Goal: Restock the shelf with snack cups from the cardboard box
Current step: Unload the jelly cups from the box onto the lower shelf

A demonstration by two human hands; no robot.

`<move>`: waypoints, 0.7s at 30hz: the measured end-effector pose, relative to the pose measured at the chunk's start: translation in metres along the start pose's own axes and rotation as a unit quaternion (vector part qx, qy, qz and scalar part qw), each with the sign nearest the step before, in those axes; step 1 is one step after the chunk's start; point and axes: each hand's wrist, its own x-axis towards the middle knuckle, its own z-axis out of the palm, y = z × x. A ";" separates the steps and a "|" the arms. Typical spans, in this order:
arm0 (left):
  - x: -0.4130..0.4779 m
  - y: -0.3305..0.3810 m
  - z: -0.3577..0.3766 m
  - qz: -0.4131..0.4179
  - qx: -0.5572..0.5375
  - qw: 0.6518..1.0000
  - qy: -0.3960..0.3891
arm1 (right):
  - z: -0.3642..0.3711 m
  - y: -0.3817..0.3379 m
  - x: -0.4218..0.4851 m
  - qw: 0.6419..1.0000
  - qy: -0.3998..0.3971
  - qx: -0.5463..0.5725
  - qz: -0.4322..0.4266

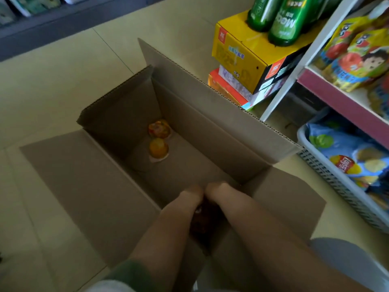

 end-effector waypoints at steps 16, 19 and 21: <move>-0.124 0.028 -0.123 0.010 -0.020 0.900 0.435 | -0.074 0.021 -0.105 0.819 0.374 0.399 -0.175; -0.162 0.073 -0.151 0.059 -0.031 0.863 0.501 | -0.095 0.053 -0.161 0.785 0.442 0.393 -0.187; -0.183 0.105 -0.166 0.086 -0.041 0.850 0.518 | -0.102 0.078 -0.197 0.774 0.494 0.363 -0.160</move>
